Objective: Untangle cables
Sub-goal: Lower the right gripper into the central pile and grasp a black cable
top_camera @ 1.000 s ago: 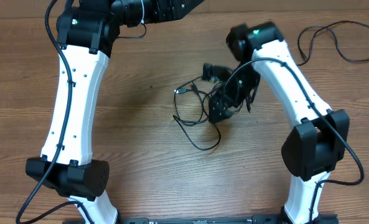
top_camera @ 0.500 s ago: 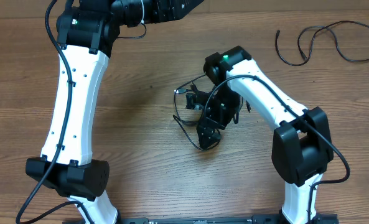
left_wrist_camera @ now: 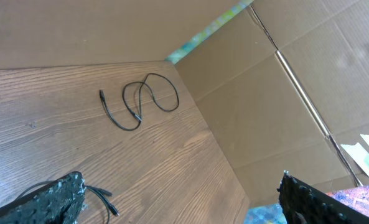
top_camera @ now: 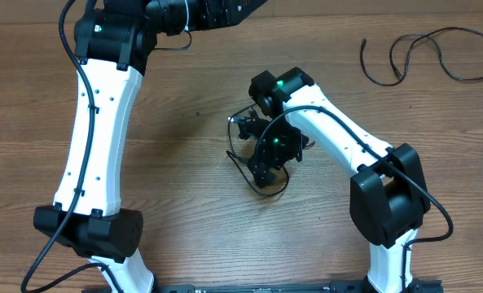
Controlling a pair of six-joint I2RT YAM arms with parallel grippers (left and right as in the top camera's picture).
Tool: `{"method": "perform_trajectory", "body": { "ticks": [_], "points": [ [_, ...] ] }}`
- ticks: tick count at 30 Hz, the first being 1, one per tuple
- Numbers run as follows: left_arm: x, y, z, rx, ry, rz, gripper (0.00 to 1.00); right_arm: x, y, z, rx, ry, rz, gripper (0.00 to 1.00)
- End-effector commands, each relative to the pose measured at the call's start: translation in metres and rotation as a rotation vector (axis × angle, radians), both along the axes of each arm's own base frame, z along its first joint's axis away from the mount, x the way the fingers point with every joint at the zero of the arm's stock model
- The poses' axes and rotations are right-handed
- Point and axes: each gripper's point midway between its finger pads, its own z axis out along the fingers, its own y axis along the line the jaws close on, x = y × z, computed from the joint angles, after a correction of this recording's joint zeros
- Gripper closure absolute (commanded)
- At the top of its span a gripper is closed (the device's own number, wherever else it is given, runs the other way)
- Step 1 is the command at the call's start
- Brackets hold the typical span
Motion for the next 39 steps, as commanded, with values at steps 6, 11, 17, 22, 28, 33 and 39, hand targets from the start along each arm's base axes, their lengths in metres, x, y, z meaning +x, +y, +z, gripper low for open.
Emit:
{"method": "perform_trajectory", "body": {
  "ticks": [6, 11, 17, 22, 28, 33, 39],
  "points": [
    [0.002, 0.002, 0.002, 0.004, -0.016, 0.004, 0.01, 0.003, -0.015, 0.051, -0.019, -0.167, -0.067, 0.00],
    [0.002, 0.002, 0.002, 0.004, -0.016, 0.004, 0.00, -0.002, -0.013, 0.068, 0.022, -0.196, -0.083, 0.00],
    [0.002, 0.002, 0.002, 0.004, -0.016, 0.004, 0.00, -0.026, -0.020, 0.044, 0.021, -0.194, -0.088, 0.00],
    [0.002, 0.002, 0.002, 0.004, -0.016, 0.004, 0.00, -0.045, -0.018, 0.028, 0.101, -0.201, -0.111, 0.00],
    [0.002, 0.002, 0.002, 0.004, -0.016, 0.004, 0.00, -0.038, -0.013, 0.038, 0.150, -0.275, -0.110, 0.00],
    [0.002, 0.002, 0.002, 0.004, -0.016, 0.004, 0.00, -0.027, 0.001, 0.042, 0.222, -0.309, -0.115, 0.00],
    [0.002, 0.002, 0.002, 0.004, -0.016, 0.004, 0.00, -0.022, 0.012, 0.046, 0.278, -0.323, -0.113, 0.00]
  ]
}}
